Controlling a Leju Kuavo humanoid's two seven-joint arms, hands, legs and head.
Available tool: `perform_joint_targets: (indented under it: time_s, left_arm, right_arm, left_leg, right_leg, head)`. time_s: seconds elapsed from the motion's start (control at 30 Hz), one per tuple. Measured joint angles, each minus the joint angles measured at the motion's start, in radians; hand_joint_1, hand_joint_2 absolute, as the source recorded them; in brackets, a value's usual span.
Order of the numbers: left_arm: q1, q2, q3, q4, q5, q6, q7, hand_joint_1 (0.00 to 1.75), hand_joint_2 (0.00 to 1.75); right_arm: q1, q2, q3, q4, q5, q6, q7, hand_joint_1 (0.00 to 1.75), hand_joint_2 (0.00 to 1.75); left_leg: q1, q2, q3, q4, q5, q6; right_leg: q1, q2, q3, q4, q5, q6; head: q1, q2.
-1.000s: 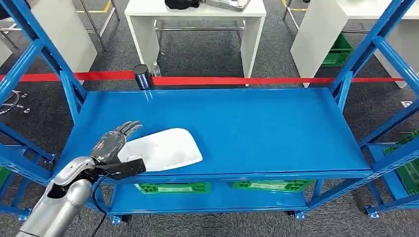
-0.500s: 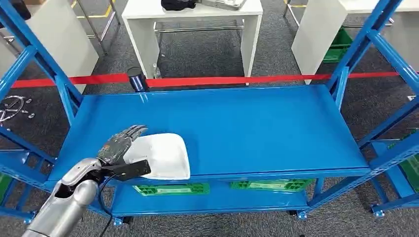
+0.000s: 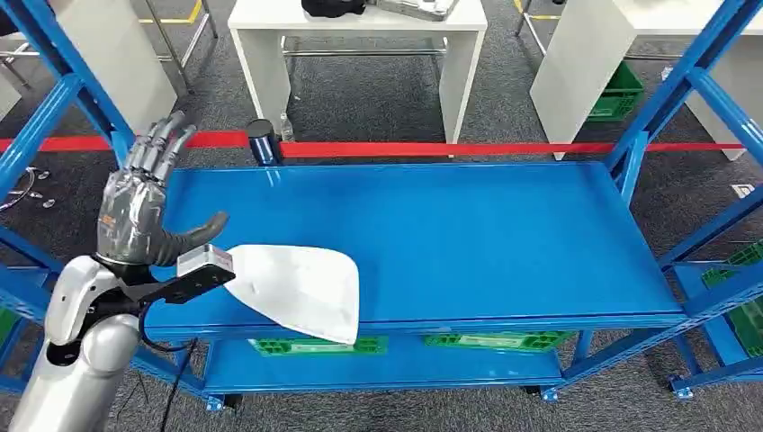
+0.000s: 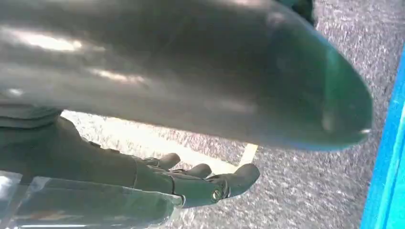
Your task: Take the parts from the cabinet and place them on the table.
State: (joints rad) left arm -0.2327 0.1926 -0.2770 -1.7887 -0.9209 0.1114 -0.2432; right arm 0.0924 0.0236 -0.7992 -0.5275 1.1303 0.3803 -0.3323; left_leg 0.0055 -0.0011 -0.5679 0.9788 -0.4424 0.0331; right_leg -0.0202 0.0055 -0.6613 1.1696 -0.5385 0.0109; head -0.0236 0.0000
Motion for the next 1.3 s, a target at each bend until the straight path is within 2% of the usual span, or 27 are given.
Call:
perform_joint_targets:
  time_s: [0.07,0.1,0.17,0.2,0.23,0.27,0.37,0.43,0.47,0.53,0.6,0.67,0.73,0.77,0.8,0.87,0.9,0.93,0.97,1.0,1.07,1.1,1.13,1.17,1.23,1.27,1.3]
  left_arm:
    - [0.025,-0.01,0.008,-0.036,0.003,0.015,-0.034,0.0,1.75]
    - [0.035,-0.014,0.01,-0.058,0.011,0.016,-0.051,0.0,1.75]
    - [0.048,-0.018,0.011,-0.108,0.033,-0.009,-0.073,0.0,1.75]
    - [0.053,-0.02,0.009,-0.13,0.044,-0.028,-0.08,0.0,1.75]
    - [0.061,-0.021,0.003,-0.154,0.058,-0.05,-0.083,0.0,1.75]
    - [0.07,-0.02,-0.004,-0.171,0.069,-0.063,-0.083,0.0,1.75]
    - [0.083,-0.018,-0.019,-0.195,0.082,-0.079,-0.087,0.0,1.75]
    - [0.091,-0.016,-0.022,-0.207,0.082,-0.079,-0.087,0.0,1.75]
    - [0.094,-0.011,-0.024,-0.214,0.083,-0.079,-0.087,0.0,1.75]
    - [0.102,-0.002,-0.034,-0.216,0.101,-0.1,-0.079,0.0,1.75]
    - [0.122,0.008,-0.038,-0.208,0.118,-0.114,-0.066,0.0,1.75]
    - [0.125,0.014,-0.042,-0.2,0.139,-0.131,-0.057,0.0,1.75]
    - [0.122,0.025,-0.042,-0.182,0.182,-0.167,-0.041,0.0,1.75]
    - [0.119,0.031,-0.038,-0.165,0.21,-0.188,-0.034,0.0,1.75]
    - [0.116,0.037,-0.035,-0.141,0.236,-0.207,-0.028,0.0,1.75]
    - [0.113,0.05,-0.023,-0.103,0.257,-0.223,-0.026,0.0,1.75]
    - [0.113,0.056,-0.018,-0.088,0.262,-0.226,-0.026,0.0,1.75]
    - [0.113,0.059,-0.015,-0.081,0.262,-0.227,-0.025,0.0,1.75]
    - [0.109,0.06,-0.014,-0.073,0.263,-0.228,-0.026,0.0,1.75]
    - [0.106,0.061,-0.014,-0.065,0.263,-0.228,-0.025,0.0,1.75]
    - [0.107,0.062,-0.015,-0.047,0.263,-0.23,-0.025,0.0,1.75]
    - [0.107,0.062,-0.015,-0.042,0.263,-0.23,-0.025,0.0,1.75]
    - [0.107,0.062,-0.015,-0.037,0.263,-0.23,-0.025,0.0,1.75]
    - [0.107,0.063,-0.015,-0.034,0.263,-0.23,-0.025,0.0,1.75]
    - [0.107,0.063,-0.015,-0.028,0.263,-0.23,-0.025,0.0,1.75]
    - [0.107,0.063,-0.015,-0.025,0.263,-0.23,-0.025,0.0,1.75]
    - [0.106,0.065,-0.014,-0.023,0.263,-0.229,-0.025,0.0,1.75]
  right_arm:
    - [0.005,0.006,-0.002,-0.018,0.002,0.01,0.001,0.0,0.0]
    - [0.009,0.01,-0.003,-0.026,0.003,0.016,0.001,0.0,0.0]
    - [0.013,0.015,-0.004,-0.039,0.01,0.021,0.004,0.0,0.0]
    - [0.013,0.017,-0.005,-0.043,0.011,0.02,0.004,0.0,0.0]
    - [0.011,0.018,-0.006,-0.047,0.014,0.018,0.004,0.0,0.0]
    - [0.009,0.019,-0.01,-0.047,0.017,0.013,0.003,0.0,0.0]
    - [0.011,0.022,-0.018,-0.048,0.019,0.009,0.001,0.0,0.0]
    - [0.011,0.028,-0.021,-0.048,0.021,0.007,0.001,0.0,0.0]
    - [0.011,0.027,-0.023,-0.048,0.021,0.006,0.001,0.0,0.0]
    - [0.011,0.03,-0.03,-0.048,0.027,0.006,0.001,0.0,0.0]
    - [0.011,0.031,-0.037,-0.048,0.034,0.011,0.001,0.0,0.0]
    - [0.011,0.032,-0.043,-0.048,0.039,0.011,0.001,0.0,0.0]
    - [0.006,0.032,-0.048,-0.048,0.05,0.008,-0.004,0.0,0.0]
    - [0.003,0.033,-0.05,-0.045,0.056,0.002,-0.008,0.0,0.0]
    - [-0.002,0.034,-0.051,-0.042,0.059,-0.003,-0.013,0.0,0.0]
    - [-0.005,0.032,-0.056,-0.036,0.066,-0.007,-0.016,0.0,0.0]
    - [-0.008,0.032,-0.056,-0.032,0.067,-0.008,-0.017,0.0,0.0]
    - [-0.01,0.032,-0.057,-0.031,0.067,-0.009,-0.017,0.0,0.0]
    - [-0.011,0.031,-0.058,-0.029,0.068,-0.009,-0.017,0.0,0.0]
    - [-0.012,0.029,-0.059,-0.028,0.068,-0.009,-0.018,0.0,0.0]
    - [-0.013,0.027,-0.063,-0.023,0.068,-0.011,-0.018,0.0,0.0]
    - [-0.013,0.026,-0.063,-0.021,0.069,-0.011,-0.017,0.0,0.0]
    - [-0.012,0.026,-0.063,-0.02,0.069,-0.011,-0.018,0.0,0.0]
    - [-0.013,0.026,-0.063,-0.018,0.07,-0.011,-0.017,0.0,0.0]
    - [-0.015,0.023,-0.064,-0.017,0.07,-0.011,-0.018,0.0,0.0]
    - [-0.016,0.021,-0.065,-0.016,0.07,-0.011,-0.017,0.0,0.0]
    - [-0.019,0.019,-0.067,-0.014,0.07,-0.011,-0.018,0.0,0.0]
  left_leg:
    - [-0.006,0.0,-0.001,0.001,-0.001,0.002]
    - [-0.006,-0.001,0.0,0.001,-0.001,0.002]
    - [-0.006,-0.005,0.001,0.003,-0.001,0.001]
    - [-0.006,-0.006,0.001,0.005,-0.003,-0.001]
    - [-0.007,-0.006,0.001,0.009,-0.005,-0.004]
    - [-0.017,-0.006,-0.002,0.015,-0.01,-0.011]
    - [-0.012,-0.006,-0.002,0.014,-0.008,-0.017]
    - [-0.008,-0.006,-0.013,0.03,-0.024,-0.03]
    - [-0.007,-0.004,-0.031,0.075,-0.055,-0.038]
    - [0.0,-0.004,-0.103,0.23,-0.129,-0.048]
    - [0.004,-0.004,-0.156,0.334,-0.154,-0.051]
    - [0.005,-0.004,-0.129,0.27,-0.102,-0.048]
    - [0.004,-0.004,-0.031,0.078,-0.012,-0.036]
    - [0.0,-0.004,0.0,0.022,-0.018,-0.029]
    - [-0.006,-0.002,0.0,0.016,-0.018,-0.027]
    - [-0.011,-0.002,-0.003,0.017,-0.018,-0.023]
    - [-0.012,-0.002,-0.003,0.013,-0.014,-0.017]
    - [0.0,-0.001,0.01,-0.006,-0.002,-0.006]
    - [-0.002,0.0,0.012,-0.012,0.001,-0.002]
    - [-0.003,0.001,0.011,-0.011,0.003,0.002]
    - [-0.005,0.0,0.008,-0.011,0.003,0.003]
    - [-0.006,0.0,0.007,-0.01,0.003,0.003]
    - [-0.006,0.0,0.008,-0.01,0.003,0.003]
    - [-0.005,-0.001,0.008,-0.009,0.003,0.002]
    - [-0.005,-0.003,0.008,-0.002,-0.001,-0.003]
    - [-0.006,-0.003,0.006,0.004,-0.005,-0.008]
    - [-0.017,-0.005,-0.001,0.016,-0.012,-0.016]
  right_leg:
    - [0.0,0.0,-0.068,0.147,-0.047,0.001]
    - [0.0,0.0,-0.073,0.157,-0.044,0.005]
    - [-0.001,0.0,-0.016,0.044,0.004,0.022]
    - [-0.001,-0.001,0.036,-0.058,0.041,0.029]
    - [-0.001,-0.002,0.085,-0.153,0.068,0.029]
    - [0.005,-0.001,0.095,-0.169,0.069,0.017]
    - [0.008,-0.001,0.093,-0.169,0.073,0.003]
    - [-0.004,0.0,0.096,-0.172,0.077,-0.006]
    - [-0.004,0.0,0.097,-0.172,0.076,-0.01]
    - [-0.003,0.0,0.096,-0.172,0.076,-0.015]
    - [-0.003,0.0,0.096,-0.172,0.076,-0.015]
    - [-0.001,0.0,0.097,-0.172,0.076,-0.015]
    - [0.0,0.002,0.101,-0.172,0.075,-0.015]
    - [0.0,0.002,0.101,-0.173,0.076,-0.014]
    - [0.006,0.002,0.096,-0.172,0.076,-0.011]
    - [0.002,0.002,0.094,-0.175,0.079,-0.002]
    - [0.002,0.002,0.096,-0.179,0.082,0.005]
    - [0.003,0.001,0.091,-0.173,0.077,0.01]
    - [0.003,0.001,0.079,-0.15,0.063,0.009]
    - [0.003,0.001,0.051,-0.091,0.031,0.002]
    - [0.002,0.001,-0.035,0.088,-0.037,-0.004]
    - [0.002,0.001,-0.063,0.145,-0.051,0.001]
    - [0.002,0.0,-0.067,0.149,-0.044,0.008]
    - [0.002,0.0,-0.047,0.105,-0.021,0.018]
    - [-0.001,-0.001,0.041,-0.078,0.052,0.036]
    - [-0.002,-0.002,0.078,-0.152,0.073,0.037]
    - [0.002,-0.001,0.088,-0.168,0.075,0.02]
  head:
    - [0.0,0.0]
    - [0.0,0.0]
    - [0.001,0.0]
    - [0.001,0.0]
    - [0.001,0.0]
    - [0.001,0.0]
    - [0.0,0.0]
    - [0.0,0.0]
    - [-0.004,0.0]
    - [-0.006,0.0]
    - [-0.007,0.0]
    - [-0.007,0.0]
    - [-0.007,0.0]
    - [-0.006,0.0]
    - [-0.006,0.0]
    - [-0.006,0.0]
    - [-0.007,0.0]
    - [-0.006,0.0]
    - [-0.005,0.0]
    - [-0.003,0.0]
    - [-0.003,0.0]
    - [-0.003,0.0]
    - [-0.003,0.0]
    - [-0.002,0.0]
    - [-0.002,0.0]
    - [-0.002,0.0]
    - [-0.002,0.0]
